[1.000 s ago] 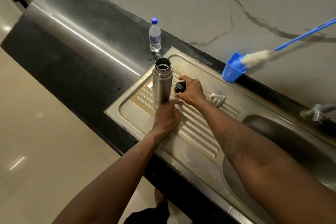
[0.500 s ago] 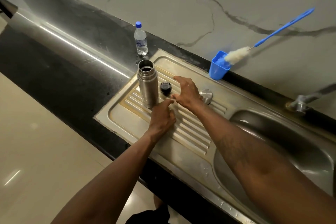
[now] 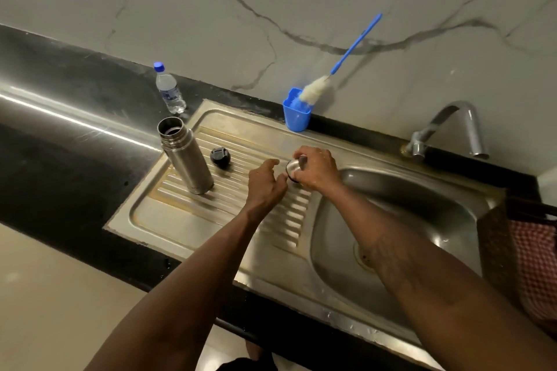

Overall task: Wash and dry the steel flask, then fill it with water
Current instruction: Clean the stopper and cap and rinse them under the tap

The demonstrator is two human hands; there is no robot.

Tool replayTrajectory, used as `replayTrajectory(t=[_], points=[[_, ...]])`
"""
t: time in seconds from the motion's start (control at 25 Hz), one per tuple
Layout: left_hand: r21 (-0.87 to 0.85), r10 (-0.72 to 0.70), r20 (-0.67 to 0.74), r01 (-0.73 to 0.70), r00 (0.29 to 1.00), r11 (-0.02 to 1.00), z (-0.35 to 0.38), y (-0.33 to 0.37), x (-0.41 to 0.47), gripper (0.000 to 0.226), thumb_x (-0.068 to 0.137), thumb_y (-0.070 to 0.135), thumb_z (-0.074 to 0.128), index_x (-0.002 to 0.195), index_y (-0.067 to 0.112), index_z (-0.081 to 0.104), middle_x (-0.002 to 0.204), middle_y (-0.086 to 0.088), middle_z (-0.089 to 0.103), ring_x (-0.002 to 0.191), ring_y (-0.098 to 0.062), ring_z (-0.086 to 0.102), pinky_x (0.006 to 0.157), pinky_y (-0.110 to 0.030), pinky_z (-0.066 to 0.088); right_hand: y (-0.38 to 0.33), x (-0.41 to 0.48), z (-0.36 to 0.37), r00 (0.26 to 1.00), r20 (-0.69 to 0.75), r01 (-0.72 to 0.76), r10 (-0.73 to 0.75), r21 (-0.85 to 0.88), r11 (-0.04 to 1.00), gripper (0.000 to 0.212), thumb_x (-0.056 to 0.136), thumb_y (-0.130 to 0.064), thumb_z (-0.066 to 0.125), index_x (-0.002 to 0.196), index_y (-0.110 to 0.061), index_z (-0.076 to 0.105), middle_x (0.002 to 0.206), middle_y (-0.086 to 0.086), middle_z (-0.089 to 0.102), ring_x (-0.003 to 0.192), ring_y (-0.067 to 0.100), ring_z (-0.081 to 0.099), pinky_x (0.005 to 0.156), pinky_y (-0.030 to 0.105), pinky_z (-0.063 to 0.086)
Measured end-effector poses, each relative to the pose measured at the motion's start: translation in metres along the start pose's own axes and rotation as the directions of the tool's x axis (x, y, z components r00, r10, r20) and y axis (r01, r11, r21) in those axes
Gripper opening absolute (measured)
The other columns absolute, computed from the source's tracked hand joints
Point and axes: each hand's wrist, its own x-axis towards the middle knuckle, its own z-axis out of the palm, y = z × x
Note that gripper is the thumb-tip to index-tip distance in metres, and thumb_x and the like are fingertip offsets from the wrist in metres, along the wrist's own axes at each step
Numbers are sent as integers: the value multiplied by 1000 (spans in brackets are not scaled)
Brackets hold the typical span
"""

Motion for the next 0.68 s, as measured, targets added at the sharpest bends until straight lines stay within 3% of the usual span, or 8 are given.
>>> replayTrajectory(t=[0.12,0.24,0.36,0.44,0.56,0.68], points=[[-242,-192,87,208,977,948,19,28,-5,69,92,63,67,141,14,61,124,-5,71,109,-21,72,95,-37,58,22,-12,-18,984,-62,-134,169,378,916,64,65,-62,82,119,-37,58,118,-1,63,106,16,61,86,39,59],[-605,-207,289,346,935,717,37,59,-10,61,94,63,65,128,13,69,114,-8,76,100,-24,76,90,-43,64,34,-27,-33,979,-83,-123,185,485,866,60,69,-70,73,114,-33,59,109,-5,68,99,15,68,83,40,63],[-726,-235,255,346,938,594,44,71,2,27,95,36,74,113,16,73,109,-11,77,103,-29,75,93,-47,63,35,-27,-49,990,-88,-65,113,432,900,46,85,-60,73,119,-29,63,113,-6,70,103,13,66,85,31,58],[-747,-275,234,353,933,563,38,76,16,20,90,26,79,107,16,75,105,-13,77,103,-32,75,88,-46,64,27,-22,-61,996,-71,-29,63,400,916,46,88,-56,73,123,-26,65,117,-5,71,107,13,66,88,32,57],[-684,-346,141,344,928,643,24,81,40,39,81,29,88,114,14,73,104,-11,75,98,-27,75,77,-40,67,9,-7,-75,976,-214,93,-47,212,973,26,90,-31,74,112,-17,73,103,0,76,96,15,69,86,35,59],[-611,-354,32,299,935,733,14,86,64,58,76,34,92,125,15,69,114,-9,71,92,-20,74,69,-34,67,-12,18,-90,905,-269,316,-329,-90,944,11,89,-11,74,100,-8,72,100,9,73,90,20,67,87,38,61]])
